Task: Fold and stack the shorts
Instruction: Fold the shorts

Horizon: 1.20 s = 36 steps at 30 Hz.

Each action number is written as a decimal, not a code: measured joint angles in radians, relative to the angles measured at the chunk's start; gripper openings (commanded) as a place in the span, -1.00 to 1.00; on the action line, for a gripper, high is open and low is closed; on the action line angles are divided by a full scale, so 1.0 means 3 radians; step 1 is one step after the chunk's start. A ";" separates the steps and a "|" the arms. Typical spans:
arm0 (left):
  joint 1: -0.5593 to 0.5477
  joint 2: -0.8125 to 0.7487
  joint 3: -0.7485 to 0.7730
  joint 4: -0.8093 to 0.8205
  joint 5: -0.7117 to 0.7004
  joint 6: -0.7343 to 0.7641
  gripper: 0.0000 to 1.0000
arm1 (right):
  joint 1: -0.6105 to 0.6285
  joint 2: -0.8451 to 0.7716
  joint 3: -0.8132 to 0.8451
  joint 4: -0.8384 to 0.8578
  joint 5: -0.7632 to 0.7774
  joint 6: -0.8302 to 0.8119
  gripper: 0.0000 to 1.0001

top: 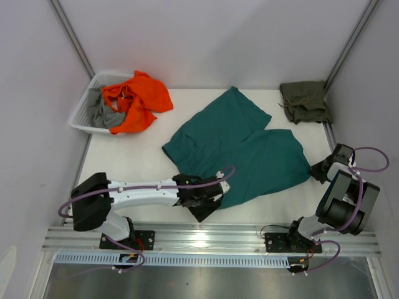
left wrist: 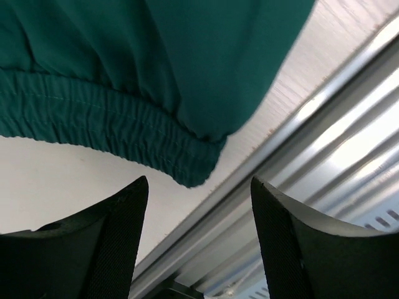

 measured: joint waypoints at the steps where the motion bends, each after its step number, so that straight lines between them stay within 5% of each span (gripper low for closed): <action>1: 0.0000 0.0037 0.0006 0.0010 -0.0069 0.0005 0.36 | 0.0000 0.0008 0.0005 0.0001 -0.0011 0.0000 -1.00; 12: -0.0004 0.0418 0.0033 0.0212 -0.0252 0.0088 -0.18 | 0.0003 0.0066 0.0065 -0.0023 -0.0065 0.0025 -1.00; 18: -0.0078 0.0487 0.0036 0.0267 -0.0220 0.0089 -0.99 | -0.0009 0.0142 0.0212 -0.0242 -0.0045 0.0027 -1.00; 36: -0.0443 0.0538 0.0795 -0.0244 0.0520 0.0134 -0.99 | -0.0299 -0.0148 0.1030 -0.1742 0.0849 -0.0020 -1.00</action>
